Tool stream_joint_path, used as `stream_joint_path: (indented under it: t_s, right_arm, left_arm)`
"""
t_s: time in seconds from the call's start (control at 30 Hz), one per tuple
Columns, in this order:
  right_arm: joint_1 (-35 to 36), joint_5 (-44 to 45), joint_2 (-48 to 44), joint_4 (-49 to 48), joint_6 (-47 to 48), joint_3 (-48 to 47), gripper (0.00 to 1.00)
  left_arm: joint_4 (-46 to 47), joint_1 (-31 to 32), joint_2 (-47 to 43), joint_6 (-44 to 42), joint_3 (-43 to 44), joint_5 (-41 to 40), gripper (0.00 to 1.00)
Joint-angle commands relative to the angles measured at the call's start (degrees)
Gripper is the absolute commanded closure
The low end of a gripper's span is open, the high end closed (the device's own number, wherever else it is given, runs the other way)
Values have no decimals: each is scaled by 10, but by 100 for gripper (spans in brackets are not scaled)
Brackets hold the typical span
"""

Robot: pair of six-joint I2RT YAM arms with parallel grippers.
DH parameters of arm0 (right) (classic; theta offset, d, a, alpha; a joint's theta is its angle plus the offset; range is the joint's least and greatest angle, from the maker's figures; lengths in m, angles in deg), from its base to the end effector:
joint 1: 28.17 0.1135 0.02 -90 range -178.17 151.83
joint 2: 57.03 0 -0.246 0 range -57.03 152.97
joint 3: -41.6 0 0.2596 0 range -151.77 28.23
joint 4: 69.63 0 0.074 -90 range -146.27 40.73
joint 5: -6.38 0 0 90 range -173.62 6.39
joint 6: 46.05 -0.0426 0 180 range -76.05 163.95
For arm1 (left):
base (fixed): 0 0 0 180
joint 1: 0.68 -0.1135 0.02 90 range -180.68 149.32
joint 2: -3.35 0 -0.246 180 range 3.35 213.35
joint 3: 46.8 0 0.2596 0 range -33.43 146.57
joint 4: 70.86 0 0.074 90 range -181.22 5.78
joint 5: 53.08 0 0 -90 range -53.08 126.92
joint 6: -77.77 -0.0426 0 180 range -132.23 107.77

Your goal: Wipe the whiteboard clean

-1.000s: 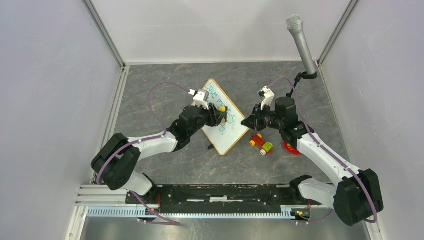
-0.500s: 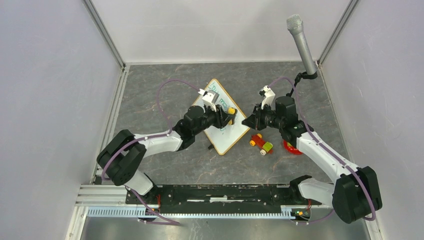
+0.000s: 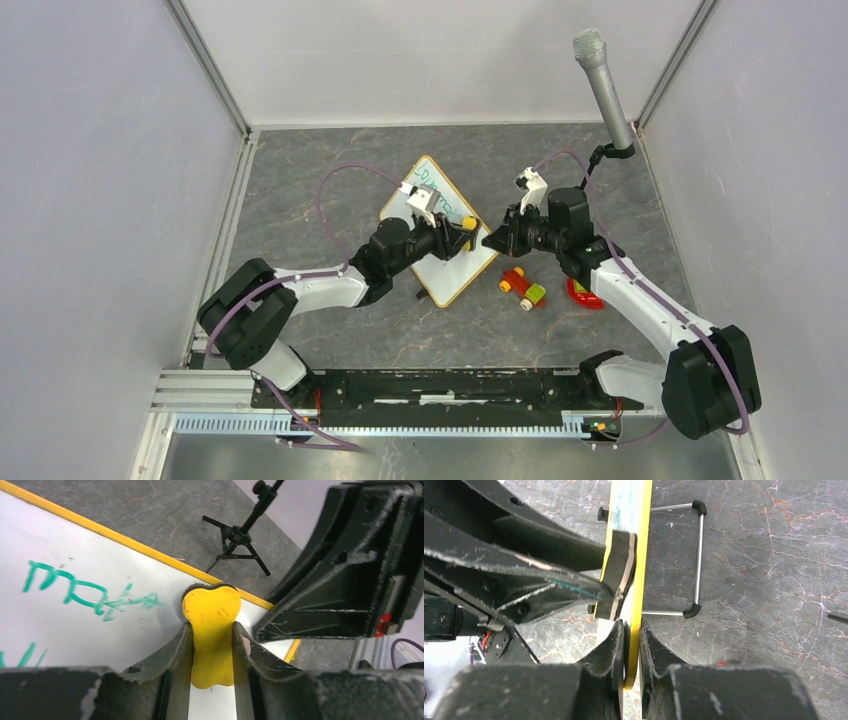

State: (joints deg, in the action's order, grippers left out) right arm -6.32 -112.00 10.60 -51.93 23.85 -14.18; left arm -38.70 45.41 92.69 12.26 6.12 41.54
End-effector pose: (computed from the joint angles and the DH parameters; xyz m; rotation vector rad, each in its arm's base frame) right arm 0.2500 0.1220 0.2327 -0.3478 2.1341 0.9512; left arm 0.2349 -0.2489 0.1967 0.3906 1.6993 -0.9918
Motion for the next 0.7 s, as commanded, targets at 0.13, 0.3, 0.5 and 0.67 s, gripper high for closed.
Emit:
stream_joint_path:
  t_s: [0.13,0.3,0.5,0.67]
  right_arm:
    - [7,-35,3,-34,30,-12,100]
    - [7,-39,7,-39,26,-14,100]
    - [8,-36,9,-36,26,-15,100]
    - [7,-35,10,-35,27,-15,100]
  left_arm:
    - [-110,-76,20,19,46,-66,75]
    - [-100,-129,67,41,87,-15,78]
    - [-141,-189,87,64,117,10,83]
    - [-200,-217,84,28,146,26,83]
